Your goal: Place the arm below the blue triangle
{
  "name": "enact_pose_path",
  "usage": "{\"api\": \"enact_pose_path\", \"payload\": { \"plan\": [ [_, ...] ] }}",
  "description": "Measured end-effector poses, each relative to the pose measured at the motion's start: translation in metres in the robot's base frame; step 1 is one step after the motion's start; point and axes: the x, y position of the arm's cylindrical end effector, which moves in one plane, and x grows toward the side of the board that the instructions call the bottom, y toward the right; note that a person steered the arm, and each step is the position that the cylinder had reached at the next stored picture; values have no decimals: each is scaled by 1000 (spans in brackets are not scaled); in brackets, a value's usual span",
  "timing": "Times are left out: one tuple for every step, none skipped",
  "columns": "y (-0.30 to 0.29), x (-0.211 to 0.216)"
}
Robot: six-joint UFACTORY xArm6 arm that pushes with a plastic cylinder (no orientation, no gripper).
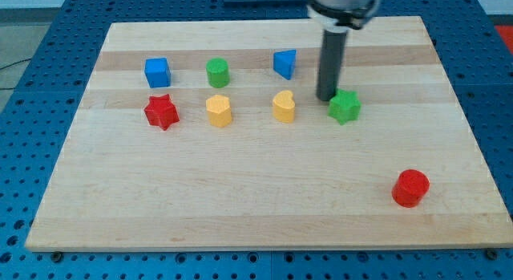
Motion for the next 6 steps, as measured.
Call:
{"api": "enact_pose_path", "payload": {
  "plan": [
    [1, 26],
    [6, 49],
    [32, 65],
    [49, 78],
    [25, 72],
    [-6, 14]
  ]
}}
